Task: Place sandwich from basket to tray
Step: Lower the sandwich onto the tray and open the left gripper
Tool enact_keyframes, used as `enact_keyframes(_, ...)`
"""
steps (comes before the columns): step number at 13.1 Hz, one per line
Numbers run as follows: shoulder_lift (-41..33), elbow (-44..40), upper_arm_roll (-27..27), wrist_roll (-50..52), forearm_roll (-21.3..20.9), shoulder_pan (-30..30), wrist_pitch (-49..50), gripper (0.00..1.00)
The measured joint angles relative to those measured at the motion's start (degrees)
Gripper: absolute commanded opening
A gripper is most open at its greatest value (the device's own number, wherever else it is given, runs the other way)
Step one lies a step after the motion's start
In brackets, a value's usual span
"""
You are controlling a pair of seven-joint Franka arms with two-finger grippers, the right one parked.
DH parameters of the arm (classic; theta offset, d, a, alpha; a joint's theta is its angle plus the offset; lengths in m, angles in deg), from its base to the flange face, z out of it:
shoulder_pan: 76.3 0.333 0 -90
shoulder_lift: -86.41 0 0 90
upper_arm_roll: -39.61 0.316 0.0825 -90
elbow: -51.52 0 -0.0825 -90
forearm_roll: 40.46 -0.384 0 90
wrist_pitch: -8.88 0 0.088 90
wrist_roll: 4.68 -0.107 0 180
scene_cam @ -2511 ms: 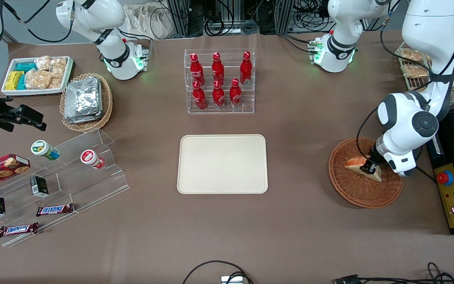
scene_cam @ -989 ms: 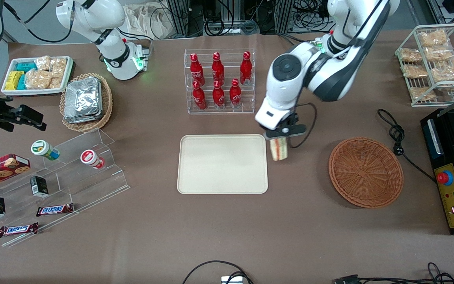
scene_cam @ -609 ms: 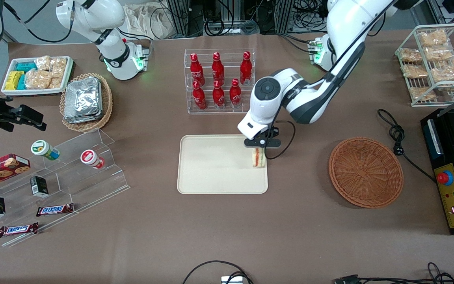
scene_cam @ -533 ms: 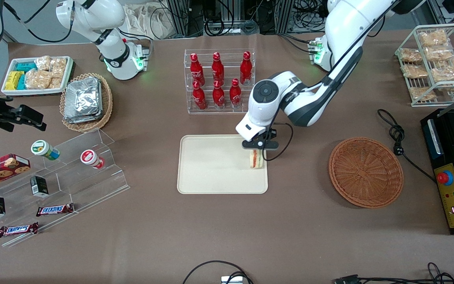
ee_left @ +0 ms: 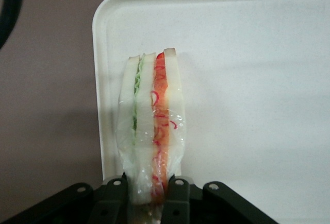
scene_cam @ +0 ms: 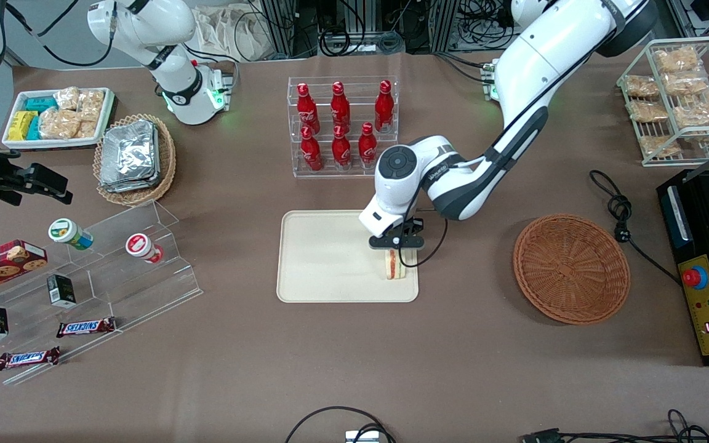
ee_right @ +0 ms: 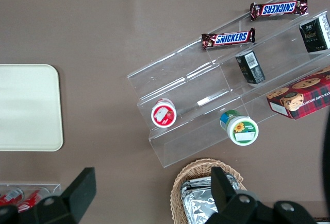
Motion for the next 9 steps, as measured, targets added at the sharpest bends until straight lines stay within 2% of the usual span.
enact_keyframes(1, 0.41, -0.68, 0.04, -0.01, -0.11, 0.0, 0.02, 1.0)
enact_keyframes(6, 0.24, -2.61, 0.03, 0.76, -0.22, 0.04, 1.4, 1.0)
enact_keyframes(9, -3.71, -6.15, -0.01, 2.88, 2.49, 0.85, 10.18, 1.0)
